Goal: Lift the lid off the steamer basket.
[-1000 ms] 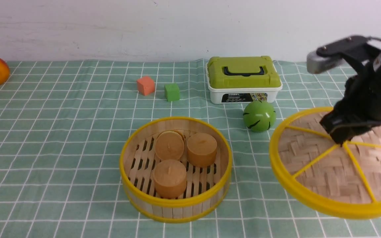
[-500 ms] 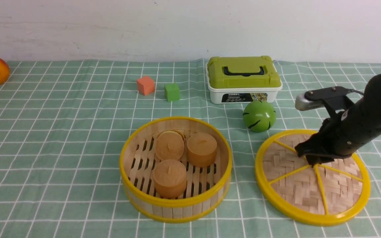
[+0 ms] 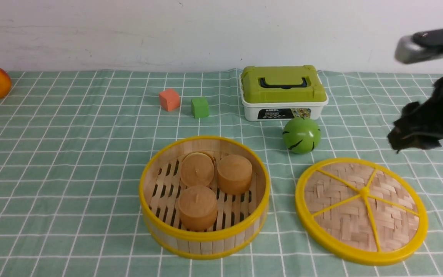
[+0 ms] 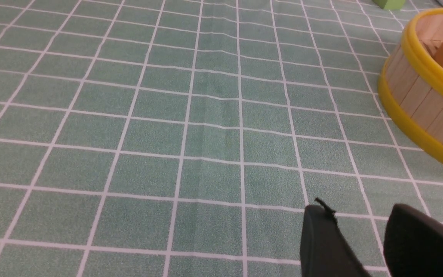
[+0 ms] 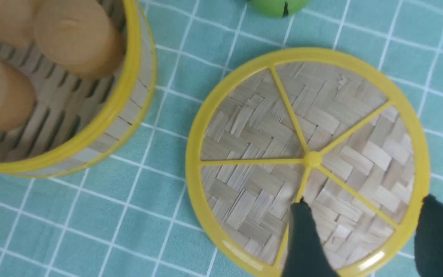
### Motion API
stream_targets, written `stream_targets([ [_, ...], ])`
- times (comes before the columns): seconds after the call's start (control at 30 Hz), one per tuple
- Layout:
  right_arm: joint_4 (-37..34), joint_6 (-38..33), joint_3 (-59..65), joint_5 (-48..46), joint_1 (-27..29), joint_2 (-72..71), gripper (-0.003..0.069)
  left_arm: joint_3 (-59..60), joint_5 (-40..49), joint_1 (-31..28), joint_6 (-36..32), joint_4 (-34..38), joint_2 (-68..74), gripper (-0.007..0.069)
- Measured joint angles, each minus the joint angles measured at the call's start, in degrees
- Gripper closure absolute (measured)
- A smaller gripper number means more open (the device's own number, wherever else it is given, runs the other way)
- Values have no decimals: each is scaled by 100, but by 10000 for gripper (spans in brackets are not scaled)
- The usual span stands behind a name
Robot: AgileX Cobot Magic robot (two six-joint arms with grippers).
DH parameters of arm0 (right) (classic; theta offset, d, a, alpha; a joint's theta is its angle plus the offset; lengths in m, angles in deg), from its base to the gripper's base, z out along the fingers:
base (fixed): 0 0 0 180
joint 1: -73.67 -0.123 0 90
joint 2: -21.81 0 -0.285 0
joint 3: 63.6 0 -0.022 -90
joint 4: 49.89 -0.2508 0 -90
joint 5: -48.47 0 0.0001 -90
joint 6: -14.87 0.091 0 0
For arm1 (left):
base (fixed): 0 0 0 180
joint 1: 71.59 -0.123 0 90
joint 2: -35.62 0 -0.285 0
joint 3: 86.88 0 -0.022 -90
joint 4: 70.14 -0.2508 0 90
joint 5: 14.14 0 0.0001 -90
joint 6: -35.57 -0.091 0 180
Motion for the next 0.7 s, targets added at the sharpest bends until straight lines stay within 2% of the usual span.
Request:
stream_targets([
  [0.03, 0, 0, 64, 1, 0, -145, 335, 0, 0, 0, 0, 0, 0, 386],
  [0.07, 0, 0, 364, 22, 0, -651, 386, 0, 0, 0, 0, 0, 0, 386],
  [0.1, 0, 0, 406, 37, 0, -794, 393, 0, 0, 0, 0, 0, 0, 386],
  [0.23, 0, 0, 1306, 261, 0, -2171, 587, 0, 0, 0, 0, 0, 0, 386],
  [0.3, 0, 25, 1629, 280, 0, -2671, 649, 0, 0, 0, 0, 0, 0, 386],
  [0.37, 0, 89, 1970, 282, 0, -3205, 677, 0, 0, 0, 0, 0, 0, 386],
  [0.5, -1, 112, 2265, 328, 0, -3893, 680, 0, 0, 0, 0, 0, 0, 386],
  [0.7, -50, 112, 2295, 432, 0, -4144, 680, 0, 0, 0, 0, 0, 0, 386],
])
